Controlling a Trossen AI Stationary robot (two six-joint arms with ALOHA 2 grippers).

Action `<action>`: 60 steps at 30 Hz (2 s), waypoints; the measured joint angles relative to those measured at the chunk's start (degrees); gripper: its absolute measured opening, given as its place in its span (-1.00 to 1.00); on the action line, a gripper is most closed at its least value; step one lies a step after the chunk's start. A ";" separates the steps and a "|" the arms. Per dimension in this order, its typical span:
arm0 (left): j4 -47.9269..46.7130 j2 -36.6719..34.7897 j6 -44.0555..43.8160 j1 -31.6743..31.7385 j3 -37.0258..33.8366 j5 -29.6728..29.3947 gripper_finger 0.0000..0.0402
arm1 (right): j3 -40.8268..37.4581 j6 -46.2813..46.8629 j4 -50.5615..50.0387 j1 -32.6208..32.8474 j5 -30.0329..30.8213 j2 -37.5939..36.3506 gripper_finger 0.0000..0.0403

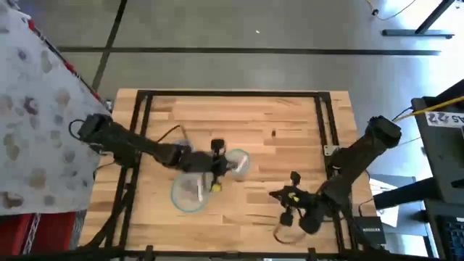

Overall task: Sort candy
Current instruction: Open the top small transparent bin

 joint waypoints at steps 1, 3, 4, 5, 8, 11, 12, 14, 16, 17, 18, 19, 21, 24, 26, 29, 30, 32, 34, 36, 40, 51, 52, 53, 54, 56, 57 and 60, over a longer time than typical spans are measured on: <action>-0.08 1.44 -0.41 1.25 -0.02 0.36 -0.85 | -1.28 0.08 1.86 -0.97 -0.33 0.00 -1.00; -0.22 4.11 -1.38 3.30 -0.02 1.11 -0.84 | -3.52 -0.56 5.85 -2.57 -0.42 0.00 -1.00; -0.20 5.49 -1.91 4.14 -0.01 2.01 -0.84 | -4.41 -1.00 7.89 -3.36 -0.64 0.00 -1.00; -0.33 6.70 -2.27 4.71 0.10 3.95 -0.84 | -5.16 -1.59 9.70 -4.00 -0.92 0.00 -1.00; 0.36 9.89 -3.83 5.12 1.84 9.42 -0.87 | -6.24 -2.16 11.96 -5.17 -3.87 0.00 -1.00; 0.66 12.05 -4.90 3.79 3.99 12.71 -0.92 | -6.26 -2.47 12.15 -5.05 -6.62 0.00 -1.00; 0.52 12.48 -4.88 3.16 4.62 14.14 -0.93 | -6.26 -2.55 12.04 -4.93 -7.58 0.00 -1.00; -0.17 12.85 -4.00 1.81 5.93 17.08 -0.95 | -6.76 -2.66 12.42 -4.19 -10.21 0.00 -0.98; -1.10 13.01 -2.53 0.12 7.20 18.56 -0.97 | -8.57 -2.68 14.90 -3.24 -11.46 0.00 -0.90; -1.52 13.11 -1.85 -0.75 7.95 18.81 -0.97 | -9.96 -2.84 17.91 -2.73 -11.87 0.00 -0.86; -1.72 13.17 -1.16 -1.64 8.91 18.83 -0.98 | -11.65 -3.19 22.13 -2.26 -12.50 0.00 -0.79; -1.79 13.17 -0.21 -2.52 9.98 18.80 -0.98 | -13.44 -3.58 26.76 -1.91 -13.17 0.00 -0.73; -1.40 13.08 1.29 -4.22 12.28 18.22 -0.98 | -16.91 -4.19 36.66 -1.80 -14.58 0.62 -0.59; -3.08 13.04 2.74 -6.42 15.31 16.74 -0.98 | -19.92 -7.03 49.35 -2.08 -15.48 3.42 -0.41; -4.88 13.04 2.85 -7.06 15.90 16.39 -0.98 | -19.99 -9.68 54.96 -2.11 -15.67 6.62 -0.31; -7.67 13.75 1.01 -6.96 15.90 16.32 -0.98 | -18.46 -13.16 59.56 -2.32 -15.80 12.11 -0.23; -8.68 14.40 0.35 -6.78 15.90 16.27 -0.98 | -17.53 -14.25 60.47 -2.47 -15.46 13.97 -0.21; -9.76 16.38 -0.56 -6.59 15.90 16.10 -0.98 | -15.60 -16.30 61.10 -2.78 -13.75 17.10 -0.19; -9.15 18.06 -0.74 -6.59 16.26 16.02 -0.98 | -13.76 -18.02 61.20 -3.26 -11.00 20.00 -0.18; -8.55 19.45 -0.94 -6.65 16.26 15.97 -0.99 | -12.48 -18.91 61.06 -3.59 -8.20 21.84 -0.18; -7.99 22.13 -2.19 -6.99 16.32 15.79 -0.99 | -10.69 -20.52 61.49 -3.99 -7.00 23.65 -0.17; -5.39 23.93 -4.23 -6.96 16.19 15.72 -0.99 | -10.37 -24.54 68.61 -3.78 -6.25 23.96 -0.18; -5.20 23.95 -4.23 -6.96 16.18 15.74 -0.99 | -10.37 -24.54 69.02 -3.77 -6.12 23.98 -0.18; -5.09 23.97 -4.23 -6.96 16.14 15.74 -0.99 | -10.42 -24.59 69.62 -3.77 -6.16 23.99 -0.18; -5.11 23.97 -4.23 -6.96 16.14 15.75 -0.99 | -10.44 -24.78 70.26 -3.77 -6.55 24.00 -0.18; -5.03 23.98 -4.62 -6.96 16.14 15.50 -0.99 | -10.14 -27.01 72.17 -3.81 -8.80 23.99 -0.18; -4.67 24.06 -4.68 -6.95 16.14 15.37 -0.99 | -9.38 -28.48 73.16 -3.93 -10.06 23.81 -0.18; -4.56 24.08 -4.64 -6.92 16.16 15.34 -0.99 | -7.70 -34.09 72.75 -4.02 -14.21 23.67 -0.18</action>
